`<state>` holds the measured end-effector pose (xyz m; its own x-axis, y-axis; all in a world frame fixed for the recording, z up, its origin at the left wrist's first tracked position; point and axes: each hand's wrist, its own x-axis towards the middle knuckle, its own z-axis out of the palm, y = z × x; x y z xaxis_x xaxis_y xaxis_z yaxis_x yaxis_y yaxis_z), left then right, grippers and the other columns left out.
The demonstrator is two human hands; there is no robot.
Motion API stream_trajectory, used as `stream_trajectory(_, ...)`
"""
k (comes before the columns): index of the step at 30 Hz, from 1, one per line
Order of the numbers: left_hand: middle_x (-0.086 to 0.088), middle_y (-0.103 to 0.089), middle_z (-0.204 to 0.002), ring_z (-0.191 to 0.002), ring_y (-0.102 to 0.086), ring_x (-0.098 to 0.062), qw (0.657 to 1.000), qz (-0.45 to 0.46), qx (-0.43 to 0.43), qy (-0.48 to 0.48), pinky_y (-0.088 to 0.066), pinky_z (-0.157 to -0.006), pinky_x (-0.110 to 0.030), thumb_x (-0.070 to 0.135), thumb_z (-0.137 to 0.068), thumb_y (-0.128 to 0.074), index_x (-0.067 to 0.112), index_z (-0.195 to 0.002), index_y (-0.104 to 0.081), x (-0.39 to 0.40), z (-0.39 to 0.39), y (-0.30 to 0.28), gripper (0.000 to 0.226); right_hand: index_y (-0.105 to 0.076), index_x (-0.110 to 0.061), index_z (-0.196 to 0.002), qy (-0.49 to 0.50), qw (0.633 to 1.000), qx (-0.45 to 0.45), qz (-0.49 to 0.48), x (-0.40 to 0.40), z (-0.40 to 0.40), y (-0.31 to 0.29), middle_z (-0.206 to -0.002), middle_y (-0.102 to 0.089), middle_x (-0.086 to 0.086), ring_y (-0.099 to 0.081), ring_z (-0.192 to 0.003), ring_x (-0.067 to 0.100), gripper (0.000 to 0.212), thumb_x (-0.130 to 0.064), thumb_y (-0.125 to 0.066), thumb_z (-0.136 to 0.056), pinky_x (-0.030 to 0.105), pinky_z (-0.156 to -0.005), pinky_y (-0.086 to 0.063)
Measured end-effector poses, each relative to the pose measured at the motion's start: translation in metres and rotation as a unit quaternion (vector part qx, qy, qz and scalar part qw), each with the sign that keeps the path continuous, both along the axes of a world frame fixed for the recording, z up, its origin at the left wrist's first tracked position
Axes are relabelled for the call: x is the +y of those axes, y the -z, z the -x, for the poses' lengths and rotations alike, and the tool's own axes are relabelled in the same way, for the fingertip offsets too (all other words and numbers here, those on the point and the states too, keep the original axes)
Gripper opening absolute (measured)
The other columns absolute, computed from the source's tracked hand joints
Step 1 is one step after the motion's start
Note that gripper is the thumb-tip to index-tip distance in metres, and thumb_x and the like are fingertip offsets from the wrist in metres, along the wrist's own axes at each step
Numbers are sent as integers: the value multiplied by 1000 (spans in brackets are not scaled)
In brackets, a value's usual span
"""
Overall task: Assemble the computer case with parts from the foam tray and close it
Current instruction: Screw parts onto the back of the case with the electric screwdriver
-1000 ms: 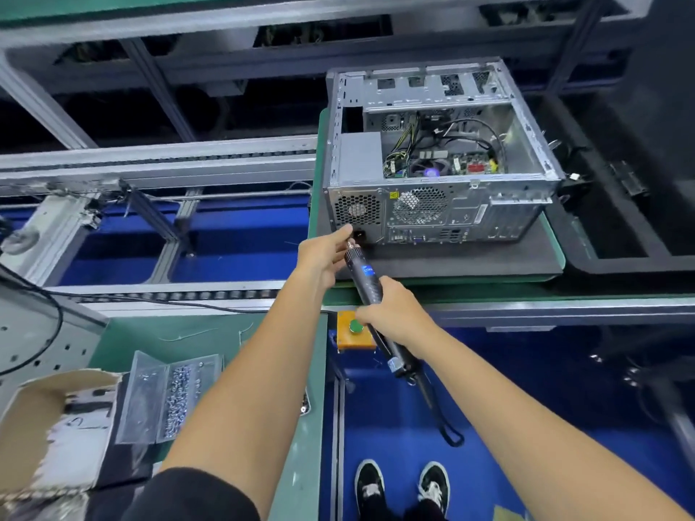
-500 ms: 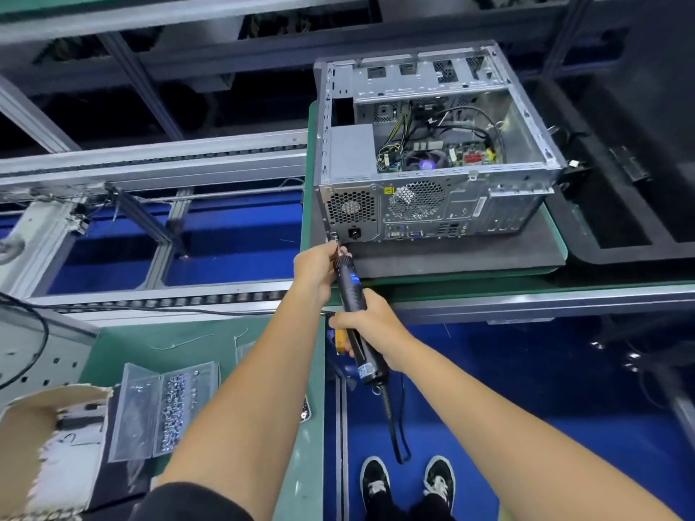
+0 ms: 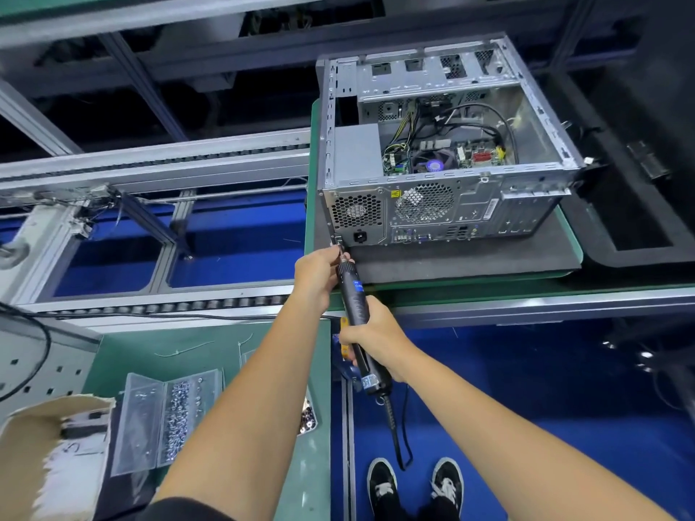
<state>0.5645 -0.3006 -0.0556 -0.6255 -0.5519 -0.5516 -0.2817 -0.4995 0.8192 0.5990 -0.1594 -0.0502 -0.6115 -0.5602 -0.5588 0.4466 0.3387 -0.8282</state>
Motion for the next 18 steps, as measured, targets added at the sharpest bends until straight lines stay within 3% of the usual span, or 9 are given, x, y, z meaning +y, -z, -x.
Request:
stream_trajectory(3,-8,-66,-77,-65,-63,-17,998,44,-37,-34,-56,-61,-23,7,-88,-58,4,-84,-64,-9,4,-4,8,-42,-4,-107,0,1000,-4,6,-1,2,0,-82,-51,15,-53,-48,21,39,1,-63,-75,36,-52,-50)
stream_trajectory(8,-8,-64,-72,-62,-63,-16,995,39,-51,-79,-56,-57,-18,5,-91,-55,5,-80,-61,-27,10,-12,12,-42,-5,-110,-3,1000,-18,7,-3,8,-2,-87,-53,19,-54,-51,23,42,0,-63,-74,37,-54,-51)
stream_trajectory(13,-11,-67,-84,-73,-66,-18,995,85,-56,-21,-57,-66,-21,5,-90,-55,6,-85,-63,-25,6,-3,9,-42,-10,-98,-9,1000,-24,-2,-4,6,3,-82,-52,16,-53,-49,22,34,-1,-62,-73,36,-53,-50)
stream_trajectory(18,-7,-70,-93,-82,-65,-16,980,177,-63,62,-53,-70,-22,13,-92,-59,12,-86,-67,-22,4,7,10,-43,-9,-101,-3,1000,-23,0,-7,7,5,-82,-51,17,-53,-50,22,35,-1,-62,-73,35,-53,-49)
